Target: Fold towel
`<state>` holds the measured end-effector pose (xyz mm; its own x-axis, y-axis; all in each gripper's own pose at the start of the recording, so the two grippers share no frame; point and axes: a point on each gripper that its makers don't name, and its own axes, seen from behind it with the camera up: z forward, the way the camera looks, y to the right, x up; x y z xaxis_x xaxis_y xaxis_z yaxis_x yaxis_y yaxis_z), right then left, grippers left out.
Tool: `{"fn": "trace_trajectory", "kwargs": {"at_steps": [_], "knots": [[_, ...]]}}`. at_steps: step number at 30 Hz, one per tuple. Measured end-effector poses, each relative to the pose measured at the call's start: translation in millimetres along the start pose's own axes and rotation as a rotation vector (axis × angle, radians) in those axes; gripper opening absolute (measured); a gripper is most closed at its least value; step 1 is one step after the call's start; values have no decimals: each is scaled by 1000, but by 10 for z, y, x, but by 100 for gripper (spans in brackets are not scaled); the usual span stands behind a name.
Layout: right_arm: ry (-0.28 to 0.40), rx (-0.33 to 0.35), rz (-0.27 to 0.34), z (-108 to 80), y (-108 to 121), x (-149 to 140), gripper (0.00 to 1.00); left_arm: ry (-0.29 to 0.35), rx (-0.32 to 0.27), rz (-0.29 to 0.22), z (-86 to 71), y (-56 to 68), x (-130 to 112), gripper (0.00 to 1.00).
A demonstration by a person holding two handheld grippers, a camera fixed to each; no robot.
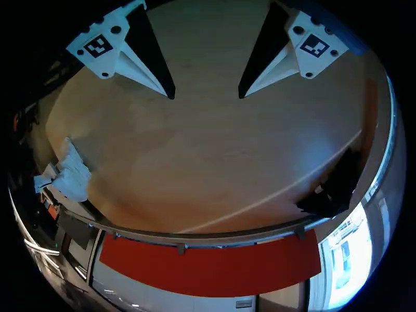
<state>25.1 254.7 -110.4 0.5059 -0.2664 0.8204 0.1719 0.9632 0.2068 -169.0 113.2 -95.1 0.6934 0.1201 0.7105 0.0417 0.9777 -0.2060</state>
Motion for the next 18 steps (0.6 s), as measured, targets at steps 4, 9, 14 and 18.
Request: {"fn": "trace_trajectory", "kwargs": {"at_steps": [4, 9, 14, 18], "knots": [[-16, -2, 28, 66, 14, -115, 4, -3, 4, 1, -9, -23, -18, 90], [-40, -2, 55, 171, 9, -260, 4, -8, 9, 2, -26, -42, -51, 90], [-61, -4, 80, 272, -6, -378, 4, -12, 14, 7, -41, -54, -76, 89], [-77, -10, 103, 341, 5, -452, 4, -14, 19, 11, -57, -68, -91, 90]]}}
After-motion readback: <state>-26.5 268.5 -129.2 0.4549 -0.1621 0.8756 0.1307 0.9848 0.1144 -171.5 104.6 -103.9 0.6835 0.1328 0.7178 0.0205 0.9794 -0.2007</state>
